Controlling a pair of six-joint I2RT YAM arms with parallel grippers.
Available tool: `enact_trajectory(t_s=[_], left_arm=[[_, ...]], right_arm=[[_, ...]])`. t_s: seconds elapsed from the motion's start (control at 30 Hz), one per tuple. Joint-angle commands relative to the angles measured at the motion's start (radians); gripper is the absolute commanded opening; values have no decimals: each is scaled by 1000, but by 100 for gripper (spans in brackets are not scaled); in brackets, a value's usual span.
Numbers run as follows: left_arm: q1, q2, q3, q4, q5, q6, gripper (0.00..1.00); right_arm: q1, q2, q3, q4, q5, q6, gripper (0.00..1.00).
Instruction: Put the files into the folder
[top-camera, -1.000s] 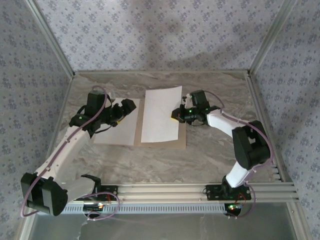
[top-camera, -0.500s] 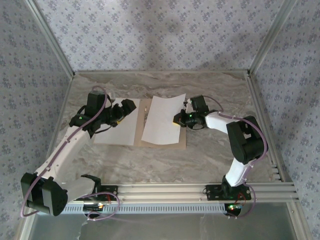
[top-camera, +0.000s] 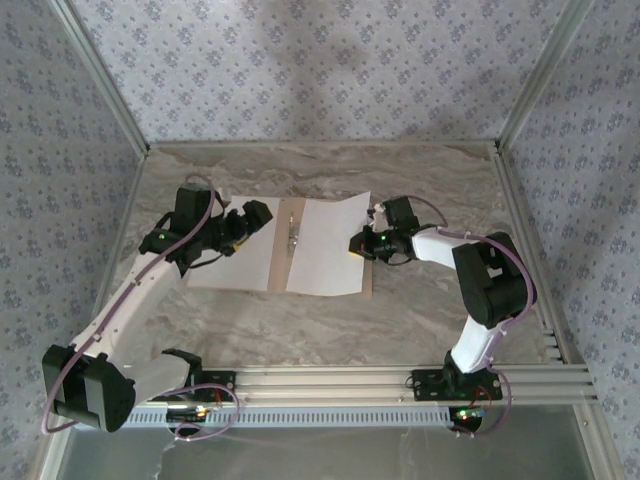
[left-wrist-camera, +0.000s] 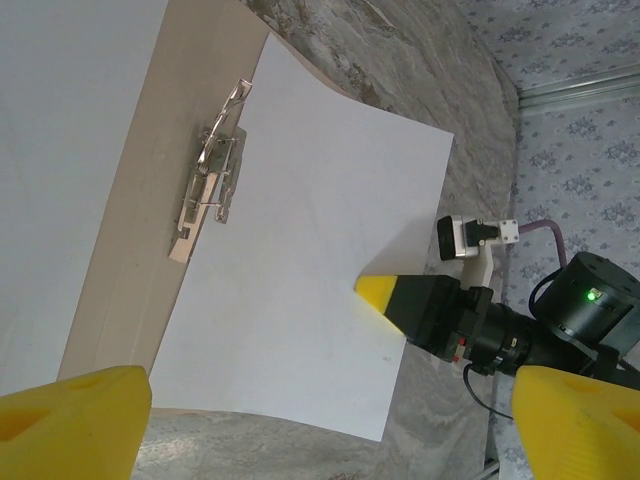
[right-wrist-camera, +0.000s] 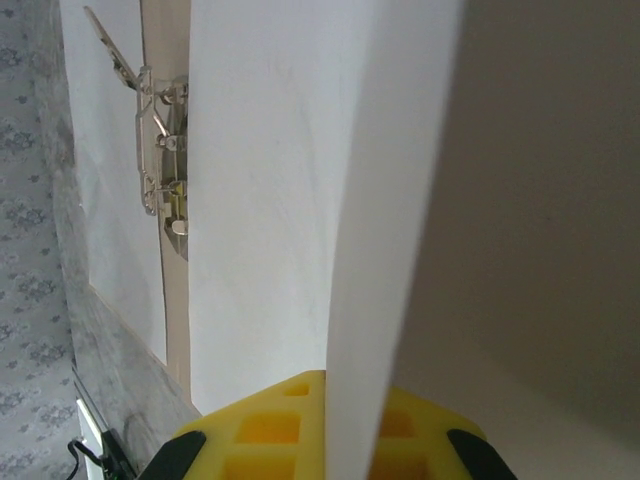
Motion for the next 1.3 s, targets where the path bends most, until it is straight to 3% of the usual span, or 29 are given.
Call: enact_trajectory(t_s=[0.0, 0.47, 1.27], left_arm=[[9, -8, -1, -11, 13, 11, 93], [9, -10, 1, -17, 18, 11, 93], [9, 0, 10, -21, 25, 14, 93]], right_arm=[[-7, 9, -6, 21, -35, -40, 0], [-30, 34, 48, -54, -84, -142, 0], [-30, 92, 107, -45, -111, -139, 0]])
